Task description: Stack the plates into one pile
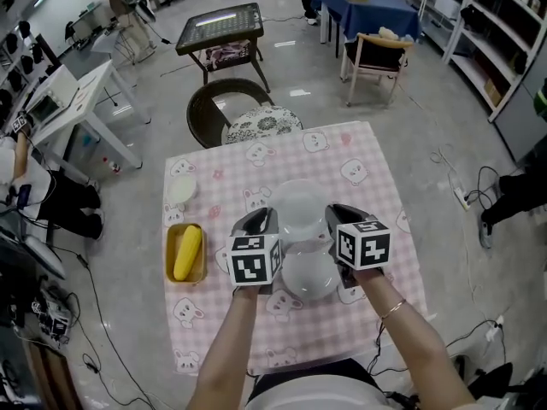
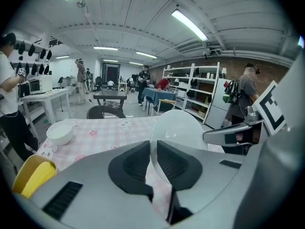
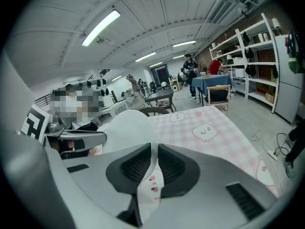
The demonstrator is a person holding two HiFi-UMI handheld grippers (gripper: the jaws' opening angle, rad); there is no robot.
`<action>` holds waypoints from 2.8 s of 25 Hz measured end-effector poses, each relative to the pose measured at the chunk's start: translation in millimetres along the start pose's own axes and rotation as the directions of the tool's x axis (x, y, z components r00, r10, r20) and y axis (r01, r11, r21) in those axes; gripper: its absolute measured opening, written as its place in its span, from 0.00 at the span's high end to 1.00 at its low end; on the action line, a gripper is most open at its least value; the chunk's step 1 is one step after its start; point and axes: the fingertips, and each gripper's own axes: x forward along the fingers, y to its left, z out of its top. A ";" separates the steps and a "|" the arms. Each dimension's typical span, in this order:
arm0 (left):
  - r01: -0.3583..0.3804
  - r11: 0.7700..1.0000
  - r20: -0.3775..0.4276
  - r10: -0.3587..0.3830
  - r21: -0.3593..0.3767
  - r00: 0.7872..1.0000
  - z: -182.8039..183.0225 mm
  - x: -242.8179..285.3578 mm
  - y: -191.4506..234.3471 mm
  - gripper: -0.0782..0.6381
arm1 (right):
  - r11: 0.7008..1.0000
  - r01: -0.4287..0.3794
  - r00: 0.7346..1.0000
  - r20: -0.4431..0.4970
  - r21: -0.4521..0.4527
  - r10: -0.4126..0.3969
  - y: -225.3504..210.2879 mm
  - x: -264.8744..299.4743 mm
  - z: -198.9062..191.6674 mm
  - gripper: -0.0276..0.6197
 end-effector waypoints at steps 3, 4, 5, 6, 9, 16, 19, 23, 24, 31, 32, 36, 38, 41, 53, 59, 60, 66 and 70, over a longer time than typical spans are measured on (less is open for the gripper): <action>0.011 1.000 0.022 -0.012 0.014 1.000 0.2 -22.3 -10.3 0.80 | 1.000 0.008 1.000 0.014 -0.004 -0.008 8.3 -23.1 -5.4 0.88; 0.015 1.000 0.027 -0.015 0.018 1.000 -1.7 -27.8 -14.0 0.80 | 1.000 0.011 1.000 0.017 -0.005 -0.011 9.5 -29.6 -9.0 0.88; 0.019 1.000 0.031 -0.019 0.022 0.999 -4.5 -32.5 -18.3 0.80 | 1.000 0.016 1.000 0.019 -0.006 -0.015 9.8 -35.9 -13.4 0.88; 0.023 0.999 0.032 -0.024 0.026 0.999 -7.6 -37.0 -23.2 0.81 | 1.000 0.020 1.000 0.021 -0.004 -0.020 9.7 -42.9 -18.0 0.88; 0.043 0.998 0.026 -0.044 0.039 0.999 -17.1 -51.9 -39.1 0.81 | 0.999 0.037 0.999 0.026 0.009 -0.038 10.6 -67.5 -31.7 0.88; 0.072 0.996 -0.009 -0.072 0.047 0.997 -34.6 -90.4 -63.5 0.81 | 0.997 0.060 0.998 -0.002 0.043 -0.060 20.3 -112.4 -56.9 0.88; 0.082 0.996 -0.025 -0.081 0.045 0.996 -44.5 -100.8 -67.1 0.81 | 0.997 0.065 0.998 -0.015 0.049 -0.064 25.9 -122.7 -67.1 0.88; 0.088 0.995 -0.050 -0.086 0.039 0.995 -71.9 -104.2 -70.2 0.81 | 0.996 0.071 0.997 -0.033 0.057 -0.070 26.3 -126.5 -93.3 0.88; 0.089 0.995 -0.058 -0.087 0.037 0.995 -77.4 -104.6 -71.6 0.81 | 0.996 0.073 0.997 -0.039 0.060 -0.070 25.5 -127.6 -98.7 0.88; 0.105 0.994 -0.124 -0.102 0.018 0.987 -100.5 -100.0 -69.9 0.81 | 0.993 0.087 0.992 -0.102 0.086 -0.078 23.1 -122.0 -122.6 0.88; 0.106 0.994 -0.133 -0.103 0.014 0.986 -103.2 -97.5 -70.3 0.81 | 0.992 0.089 0.991 -0.111 0.088 -0.079 21.2 -120.4 -125.3 0.88; 0.105 0.995 -0.158 -0.103 0.000 0.982 -112.0 -85.0 -69.1 0.81 | 0.990 0.100 0.986 -0.142 0.097 -0.085 13.9 -111.2 -134.2 0.88; 0.102 0.995 -0.175 -0.101 -0.002 0.979 -116.6 -78.4 -68.1 0.81 | 0.990 0.101 0.984 -0.156 0.097 -0.085 10.6 -106.9 -137.9 0.88; 0.097 0.995 -0.201 -0.096 -0.001 0.975 -124.0 -67.9 -67.8 0.81 | 0.991 0.097 0.982 -0.174 0.096 -0.080 4.8 -100.6 -143.3 0.88; 0.057 0.998 -0.251 -0.055 0.000 0.966 -136.8 -40.1 -57.8 0.81 | 0.994 0.094 0.976 -0.203 0.062 -0.080 -4.9 -76.3 -146.7 0.87; 0.042 0.999 -0.254 -0.040 0.004 0.966 -145.6 -37.7 -56.1 0.81 | 0.995 0.092 0.975 -0.205 0.048 -0.081 -6.0 -71.9 -153.4 0.87; 0.041 0.999 -0.252 -0.039 0.004 0.967 -145.3 -38.0 -56.0 0.81 | 0.995 0.092 0.976 -0.202 0.049 -0.080 -5.7 -72.0 -153.2 0.87; 0.026 1.000 -0.245 -0.026 0.000 0.969 -141.7 -36.8 -57.1 0.81 | 0.995 0.088 0.978 -0.193 0.050 -0.077 -8.4 -73.3 -150.4 0.86; 0.033 0.999 -0.237 -0.034 -0.011 0.971 -142.8 -38.1 -57.4 0.81 | 0.995 0.087 0.981 -0.178 0.050 -0.077 -8.0 -73.4 -152.5 0.86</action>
